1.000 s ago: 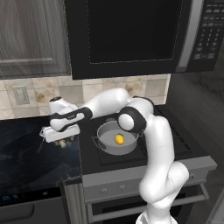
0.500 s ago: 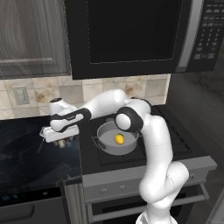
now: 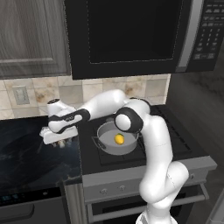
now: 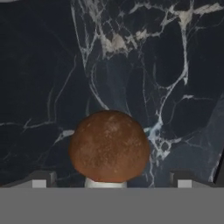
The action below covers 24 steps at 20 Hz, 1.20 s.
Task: Put the lemon and mushroom in the pot. Retrieve the spatula and lightly stir the vegetables in the pot.
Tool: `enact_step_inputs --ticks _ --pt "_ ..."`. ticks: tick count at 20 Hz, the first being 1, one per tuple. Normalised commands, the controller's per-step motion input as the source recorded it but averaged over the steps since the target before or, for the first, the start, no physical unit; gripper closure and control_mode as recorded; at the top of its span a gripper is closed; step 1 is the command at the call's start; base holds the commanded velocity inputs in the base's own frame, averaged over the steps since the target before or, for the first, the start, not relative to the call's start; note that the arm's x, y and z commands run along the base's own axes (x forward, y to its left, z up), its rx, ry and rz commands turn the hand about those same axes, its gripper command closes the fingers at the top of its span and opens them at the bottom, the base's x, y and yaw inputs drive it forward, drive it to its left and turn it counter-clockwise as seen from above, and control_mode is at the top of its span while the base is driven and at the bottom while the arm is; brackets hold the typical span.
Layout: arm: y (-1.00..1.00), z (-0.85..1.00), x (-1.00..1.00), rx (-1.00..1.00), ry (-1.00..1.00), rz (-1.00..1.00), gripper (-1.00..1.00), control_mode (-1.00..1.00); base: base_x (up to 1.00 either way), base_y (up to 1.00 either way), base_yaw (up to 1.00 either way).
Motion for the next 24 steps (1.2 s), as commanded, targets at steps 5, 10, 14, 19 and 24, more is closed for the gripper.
enact_step_inputs --ticks 5,10,14,19,24 --pt "0.00 -0.17 -0.02 0.00 0.00 -0.05 -1.00 -1.00 0.00 0.00 0.00" --pt "0.03 -0.17 0.00 0.00 0.00 -0.05 -1.00 -1.00 0.00 0.00 0.00" --pt "0.00 -0.02 0.00 0.00 0.00 -0.01 -1.00 -1.00 0.00 0.00 0.00" --pt "0.00 0.00 0.00 0.00 0.00 0.00 1.00 -1.00 0.00 0.00 0.00" --pt "0.00 0.00 0.00 0.00 0.01 0.00 1.00 -1.00 0.00 0.00 0.00"
